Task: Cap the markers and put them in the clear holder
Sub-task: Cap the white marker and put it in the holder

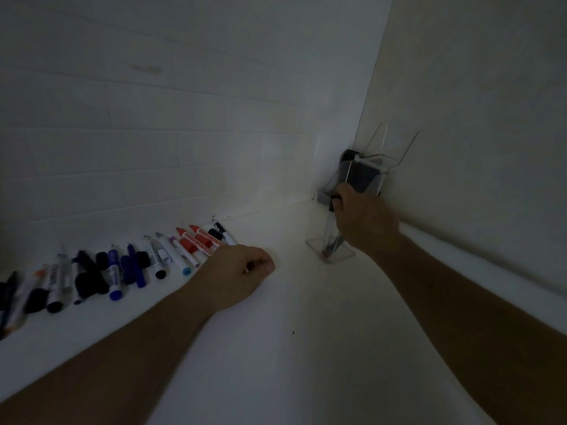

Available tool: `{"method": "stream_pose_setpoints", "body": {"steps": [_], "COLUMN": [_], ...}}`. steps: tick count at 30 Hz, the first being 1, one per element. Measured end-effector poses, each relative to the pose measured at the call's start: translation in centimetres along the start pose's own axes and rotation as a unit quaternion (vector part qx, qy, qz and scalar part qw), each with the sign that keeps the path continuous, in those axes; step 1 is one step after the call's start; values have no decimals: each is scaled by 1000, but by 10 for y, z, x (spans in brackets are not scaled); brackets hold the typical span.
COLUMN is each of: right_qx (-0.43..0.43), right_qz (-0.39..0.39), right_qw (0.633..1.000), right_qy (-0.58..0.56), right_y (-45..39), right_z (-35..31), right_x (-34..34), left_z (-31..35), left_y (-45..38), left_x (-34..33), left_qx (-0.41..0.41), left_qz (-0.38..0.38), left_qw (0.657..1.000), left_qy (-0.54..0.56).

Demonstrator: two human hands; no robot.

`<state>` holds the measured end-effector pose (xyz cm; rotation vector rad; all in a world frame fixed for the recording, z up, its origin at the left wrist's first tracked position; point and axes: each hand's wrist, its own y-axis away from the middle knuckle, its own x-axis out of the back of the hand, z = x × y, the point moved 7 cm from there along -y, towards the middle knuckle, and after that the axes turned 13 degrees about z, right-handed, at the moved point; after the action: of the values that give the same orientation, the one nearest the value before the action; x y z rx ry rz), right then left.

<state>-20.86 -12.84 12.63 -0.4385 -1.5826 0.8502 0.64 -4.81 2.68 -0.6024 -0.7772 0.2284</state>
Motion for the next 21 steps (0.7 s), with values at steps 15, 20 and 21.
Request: {"method": "stream_pose_setpoints", "body": {"steps": [15, 20, 21], "right_qx": [48, 46, 49], "right_qz": [38, -134, -160], "right_qw": [968, 947, 940], "right_qy": [-244, -287, -299], "right_y": [43, 54, 55], "right_z": [-56, -113, -124], "right_x": [-9, -74, -82], "left_z": [0, -18, -17], "left_y": [-7, -14, -14], "left_x": [27, 77, 82], "left_qx": [-63, 78, 76], "left_qz": [52, 189, 199], "left_qw": [994, 961, 956], "left_qy": [-77, -188, -201]}}
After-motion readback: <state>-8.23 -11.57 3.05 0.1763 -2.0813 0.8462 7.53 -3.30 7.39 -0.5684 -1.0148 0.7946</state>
